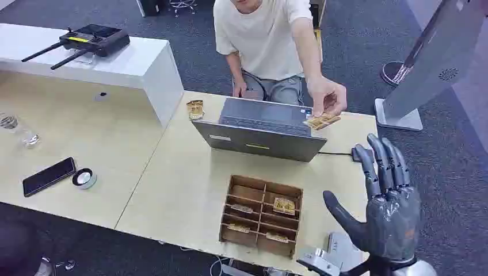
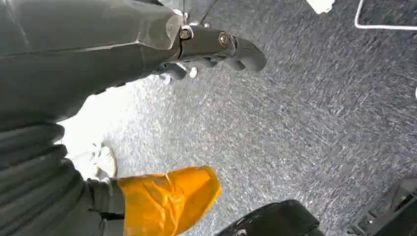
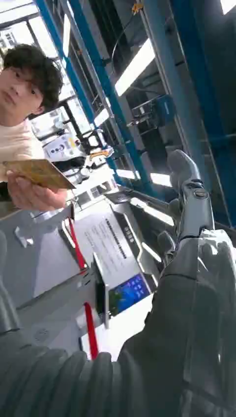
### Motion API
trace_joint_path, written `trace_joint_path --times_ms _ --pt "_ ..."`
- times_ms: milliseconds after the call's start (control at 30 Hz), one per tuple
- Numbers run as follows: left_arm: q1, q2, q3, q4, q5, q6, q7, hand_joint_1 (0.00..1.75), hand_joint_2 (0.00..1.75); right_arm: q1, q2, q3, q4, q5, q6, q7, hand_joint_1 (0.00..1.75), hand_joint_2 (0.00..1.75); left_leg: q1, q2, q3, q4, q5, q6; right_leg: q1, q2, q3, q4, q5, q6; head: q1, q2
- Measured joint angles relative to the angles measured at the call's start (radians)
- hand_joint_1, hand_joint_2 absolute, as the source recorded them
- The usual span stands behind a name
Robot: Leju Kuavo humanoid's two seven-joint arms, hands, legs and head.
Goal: Pass the card to the sensor for recognition and then transmit it.
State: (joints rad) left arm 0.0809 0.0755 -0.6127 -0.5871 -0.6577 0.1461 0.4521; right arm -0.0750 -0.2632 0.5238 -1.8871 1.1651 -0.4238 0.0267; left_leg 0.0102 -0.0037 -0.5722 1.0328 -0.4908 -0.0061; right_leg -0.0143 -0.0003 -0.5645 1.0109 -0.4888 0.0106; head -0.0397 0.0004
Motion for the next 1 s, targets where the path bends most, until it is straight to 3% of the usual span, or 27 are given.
trace_joint_path --times_ms 400,1000 --pt "0.001 0.024 -0.032 -0.051 -0.028 -0.019 0.019 0.0 1.75 -0.104 0.031 0.031 0.121 0.145 -0.042 0.036 0.0 1.75 0.0 0.0 0.0 0.0 0.001 0.0 0.0 0.0 0.0 0.0 0.0 0.0 0.0 0.0" --pt "0.002 0.04 -0.062 -0.076 -0.034 -0.029 0.034 0.0 1.75 -0.156 0.046 0.047 0.18 0.202 -0.068 0.046 0.03 1.75 0.0 0.0 0.0 0.0 0.001 0.0 0.0 0.0 0.0 0.0 0.0 0.0 0.0 0.0"
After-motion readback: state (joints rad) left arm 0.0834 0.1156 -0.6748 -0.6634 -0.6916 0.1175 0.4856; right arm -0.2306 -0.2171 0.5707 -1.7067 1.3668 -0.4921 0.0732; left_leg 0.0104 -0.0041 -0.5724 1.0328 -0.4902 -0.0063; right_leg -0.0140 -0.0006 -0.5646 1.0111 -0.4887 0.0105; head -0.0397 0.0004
